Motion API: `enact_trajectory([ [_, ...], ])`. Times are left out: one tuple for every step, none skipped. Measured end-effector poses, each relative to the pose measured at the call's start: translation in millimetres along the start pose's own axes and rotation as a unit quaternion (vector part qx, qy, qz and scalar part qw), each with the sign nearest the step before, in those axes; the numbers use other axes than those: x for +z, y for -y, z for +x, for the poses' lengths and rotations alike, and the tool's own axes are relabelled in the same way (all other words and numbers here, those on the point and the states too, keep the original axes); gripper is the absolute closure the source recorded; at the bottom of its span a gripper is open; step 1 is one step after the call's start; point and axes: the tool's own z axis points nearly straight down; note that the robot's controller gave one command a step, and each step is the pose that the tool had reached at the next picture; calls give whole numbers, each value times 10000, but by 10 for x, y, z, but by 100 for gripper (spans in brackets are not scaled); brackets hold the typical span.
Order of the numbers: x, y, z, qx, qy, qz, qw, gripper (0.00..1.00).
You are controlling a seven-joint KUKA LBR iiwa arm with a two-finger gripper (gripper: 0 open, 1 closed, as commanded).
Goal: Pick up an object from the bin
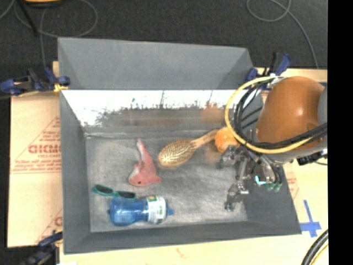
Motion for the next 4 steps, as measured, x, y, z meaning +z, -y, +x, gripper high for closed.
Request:
enact_trajectory([
  [-37, -1, -15, -9, 39, 5, 10000, 0],
  [397, -39, -273, -145, 87, 11, 9999, 0],
  [679, -328, -323, -452, -17, 6, 9990, 0],
  [383, -890, -645, -230, 47, -8, 9997, 0],
])
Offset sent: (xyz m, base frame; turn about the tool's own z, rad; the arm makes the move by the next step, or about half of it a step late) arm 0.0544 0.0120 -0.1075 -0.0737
